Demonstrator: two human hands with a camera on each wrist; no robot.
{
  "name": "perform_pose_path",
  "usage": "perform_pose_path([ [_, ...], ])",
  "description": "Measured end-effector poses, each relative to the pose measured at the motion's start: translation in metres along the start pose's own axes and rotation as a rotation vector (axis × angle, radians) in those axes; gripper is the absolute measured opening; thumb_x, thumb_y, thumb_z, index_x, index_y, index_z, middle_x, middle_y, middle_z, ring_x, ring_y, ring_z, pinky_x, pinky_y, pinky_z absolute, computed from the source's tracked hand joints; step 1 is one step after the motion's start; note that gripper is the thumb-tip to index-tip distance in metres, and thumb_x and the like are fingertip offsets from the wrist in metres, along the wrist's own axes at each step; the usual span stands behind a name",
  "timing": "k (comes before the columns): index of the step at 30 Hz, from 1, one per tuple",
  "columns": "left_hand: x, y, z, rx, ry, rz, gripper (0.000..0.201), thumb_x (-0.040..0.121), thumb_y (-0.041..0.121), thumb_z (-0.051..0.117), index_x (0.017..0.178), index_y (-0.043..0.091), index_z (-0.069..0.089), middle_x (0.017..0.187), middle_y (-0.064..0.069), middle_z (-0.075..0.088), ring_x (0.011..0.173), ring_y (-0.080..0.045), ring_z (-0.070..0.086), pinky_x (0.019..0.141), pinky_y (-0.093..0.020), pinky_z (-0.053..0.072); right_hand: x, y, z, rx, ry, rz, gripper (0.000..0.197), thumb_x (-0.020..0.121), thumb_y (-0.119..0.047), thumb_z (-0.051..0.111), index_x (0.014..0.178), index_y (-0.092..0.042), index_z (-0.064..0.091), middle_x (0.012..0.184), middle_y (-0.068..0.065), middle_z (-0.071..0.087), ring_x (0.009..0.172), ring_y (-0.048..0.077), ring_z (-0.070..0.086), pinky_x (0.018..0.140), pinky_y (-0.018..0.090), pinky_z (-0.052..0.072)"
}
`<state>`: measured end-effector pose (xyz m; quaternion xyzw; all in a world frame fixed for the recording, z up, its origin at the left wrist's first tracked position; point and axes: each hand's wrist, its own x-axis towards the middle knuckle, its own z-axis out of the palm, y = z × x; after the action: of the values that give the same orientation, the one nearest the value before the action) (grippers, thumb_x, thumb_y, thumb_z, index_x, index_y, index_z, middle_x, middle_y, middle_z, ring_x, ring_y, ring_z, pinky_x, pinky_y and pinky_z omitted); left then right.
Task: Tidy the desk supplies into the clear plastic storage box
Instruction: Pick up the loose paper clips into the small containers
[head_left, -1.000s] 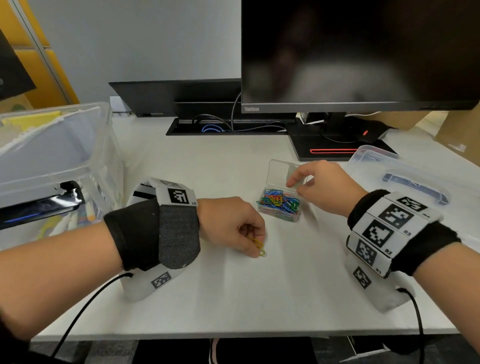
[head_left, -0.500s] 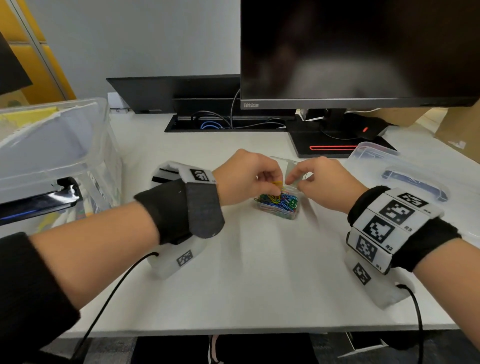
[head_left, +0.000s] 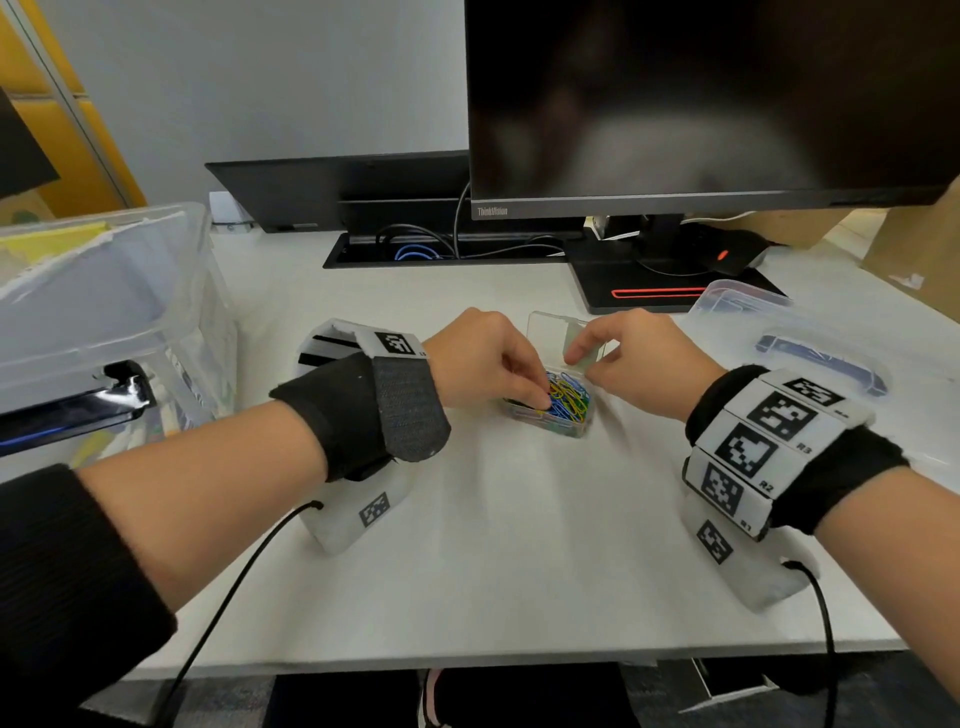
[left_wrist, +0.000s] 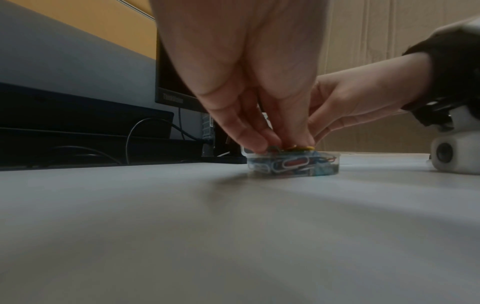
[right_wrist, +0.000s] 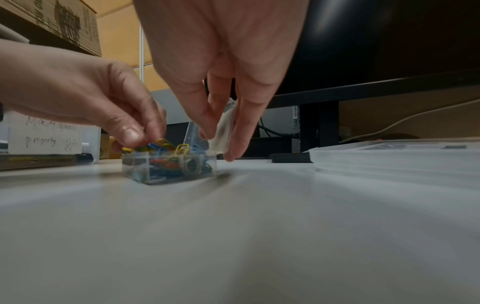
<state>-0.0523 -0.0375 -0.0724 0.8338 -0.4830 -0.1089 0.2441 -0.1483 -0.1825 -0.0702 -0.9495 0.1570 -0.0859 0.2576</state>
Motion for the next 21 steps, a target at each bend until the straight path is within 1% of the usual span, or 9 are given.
perform_pose_path([
  [2,0.0028,-0.0005,0.001,0.009,0.009,-0.014,0.019,0.073,0.026,0.076,0.09,0.016,0.076,0.075,0.004,0.071,0.057,0.005,0.054,0.062,-0.004,0.04,-0.0001,0.0002,0.0004,0.005,-0.001,-0.008,0.023,0.081,-0.002,0.057,0.092,-0.017,0.07,0.092,-0.003,0.056,0.084,0.011,0.052,0.066,0.019,0.035],
  [5,0.0046,-0.0012,0.004,0.027,0.004,-0.027,0.02,0.073,0.028,0.077,0.085,0.014,0.074,0.062,0.017,0.059,0.051,0.014,0.052,0.056,-0.001,0.039,0.0011,0.0011,0.0016,-0.007,-0.008,-0.036,0.025,0.078,0.0,0.059,0.092,-0.018,0.069,0.096,0.0,0.06,0.084,0.012,0.052,0.07,0.018,0.034],
  [9,0.0012,0.0015,0.0054,0.045,0.013,0.0,0.02,0.075,0.036,0.073,0.081,0.017,0.073,0.06,0.017,0.058,0.054,0.013,0.051,0.058,-0.003,0.038,0.002,0.0028,0.0029,-0.013,-0.03,-0.065,0.03,0.078,0.003,0.06,0.098,-0.018,0.068,0.109,0.003,0.062,0.084,0.013,0.051,0.068,0.019,0.036],
  [11,0.0005,0.0018,0.0036,0.051,0.082,-0.001,0.016,0.079,0.033,0.069,0.083,0.018,0.073,0.07,0.01,0.066,0.058,0.007,0.053,0.057,-0.002,0.036,0.0018,0.0033,0.0025,-0.014,-0.024,-0.068,0.03,0.078,0.003,0.059,0.099,-0.018,0.068,0.11,0.003,0.063,0.082,0.013,0.052,0.068,0.018,0.036],
  [13,0.0011,0.0003,0.0016,0.091,0.118,-0.027,0.015,0.082,0.025,0.065,0.092,0.017,0.072,0.087,0.002,0.072,0.063,-0.002,0.052,0.055,-0.004,0.034,0.0017,0.0032,0.0026,-0.016,-0.009,-0.064,0.03,0.078,0.003,0.058,0.098,-0.017,0.069,0.109,0.004,0.063,0.081,0.013,0.052,0.068,0.019,0.036],
  [15,0.0016,-0.0022,0.0015,0.155,0.089,-0.054,0.021,0.083,0.021,0.062,0.101,0.016,0.071,0.097,0.0,0.072,0.071,-0.006,0.051,0.057,-0.012,0.031,0.0022,0.0034,0.0032,-0.02,0.001,-0.06,0.029,0.078,0.002,0.059,0.097,-0.018,0.069,0.109,0.004,0.063,0.081,0.013,0.051,0.072,0.017,0.034],
  [18,0.0004,-0.002,0.0019,0.178,0.039,-0.057,0.025,0.086,0.018,0.059,0.108,0.017,0.07,0.104,-0.002,0.07,0.078,-0.009,0.054,0.065,-0.011,0.03,0.0024,0.0035,0.0032,-0.025,0.004,-0.056,0.024,0.078,-0.001,0.063,0.095,-0.016,0.071,0.102,0.002,0.062,0.082,0.01,0.049,0.072,0.016,0.033],
  [20,-0.001,0.0001,0.0014,0.168,0.027,-0.028,0.025,0.087,0.016,0.057,0.108,0.02,0.07,0.105,-0.003,0.069,0.086,-0.015,0.061,0.074,-0.015,0.035,0.0017,0.003,0.0016,-0.027,-0.002,-0.05,0.019,0.078,-0.005,0.066,0.09,-0.016,0.073,0.089,-0.001,0.06,0.08,0.01,0.049,0.064,0.014,0.035],
  [21,-0.0017,0.001,0.0011,0.16,0.017,-0.009,0.025,0.087,0.015,0.057,0.107,0.021,0.071,0.106,-0.004,0.068,0.089,-0.017,0.063,0.08,-0.018,0.039,0.0012,0.0025,0.0004,-0.031,-0.016,-0.053,0.016,0.078,-0.006,0.066,0.088,-0.016,0.074,0.079,-0.003,0.059,0.075,0.009,0.05,0.057,0.008,0.035],
])
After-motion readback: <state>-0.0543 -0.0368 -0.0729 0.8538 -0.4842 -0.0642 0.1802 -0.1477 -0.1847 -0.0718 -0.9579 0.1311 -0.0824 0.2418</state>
